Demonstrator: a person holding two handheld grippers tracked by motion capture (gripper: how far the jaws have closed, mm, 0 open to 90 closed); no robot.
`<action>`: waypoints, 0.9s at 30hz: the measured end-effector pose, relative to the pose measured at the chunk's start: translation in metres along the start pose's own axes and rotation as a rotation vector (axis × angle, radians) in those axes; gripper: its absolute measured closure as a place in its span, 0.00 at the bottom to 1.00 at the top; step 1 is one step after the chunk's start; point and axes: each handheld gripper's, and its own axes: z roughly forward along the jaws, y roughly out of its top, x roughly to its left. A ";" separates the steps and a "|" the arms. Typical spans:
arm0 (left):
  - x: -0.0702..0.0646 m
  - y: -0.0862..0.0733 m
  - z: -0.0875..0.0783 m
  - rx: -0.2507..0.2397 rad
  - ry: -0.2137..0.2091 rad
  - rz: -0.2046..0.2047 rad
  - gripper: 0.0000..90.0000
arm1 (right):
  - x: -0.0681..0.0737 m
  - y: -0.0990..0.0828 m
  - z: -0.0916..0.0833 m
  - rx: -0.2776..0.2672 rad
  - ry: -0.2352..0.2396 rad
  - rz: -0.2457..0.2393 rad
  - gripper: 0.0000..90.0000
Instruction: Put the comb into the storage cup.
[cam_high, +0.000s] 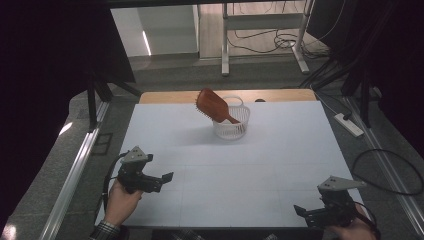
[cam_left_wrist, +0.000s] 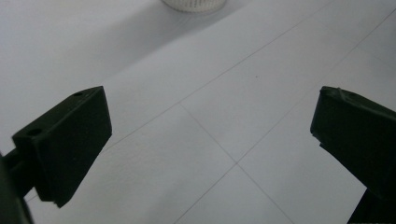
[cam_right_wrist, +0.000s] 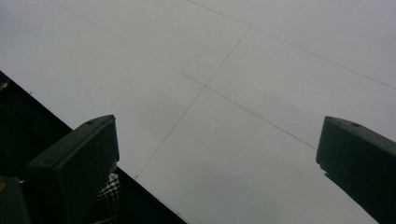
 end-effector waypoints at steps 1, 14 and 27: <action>0.000 -0.001 -0.001 0.000 0.001 0.000 0.00 | 0.000 0.000 0.000 0.001 0.000 0.000 0.00; -0.004 -0.015 -0.015 0.015 0.024 0.004 0.00 | 0.000 0.000 0.000 -0.001 -0.001 0.001 0.00; -0.006 -0.030 -0.027 0.020 0.044 -0.015 0.00 | 0.000 0.000 0.000 0.002 -0.001 -0.001 0.00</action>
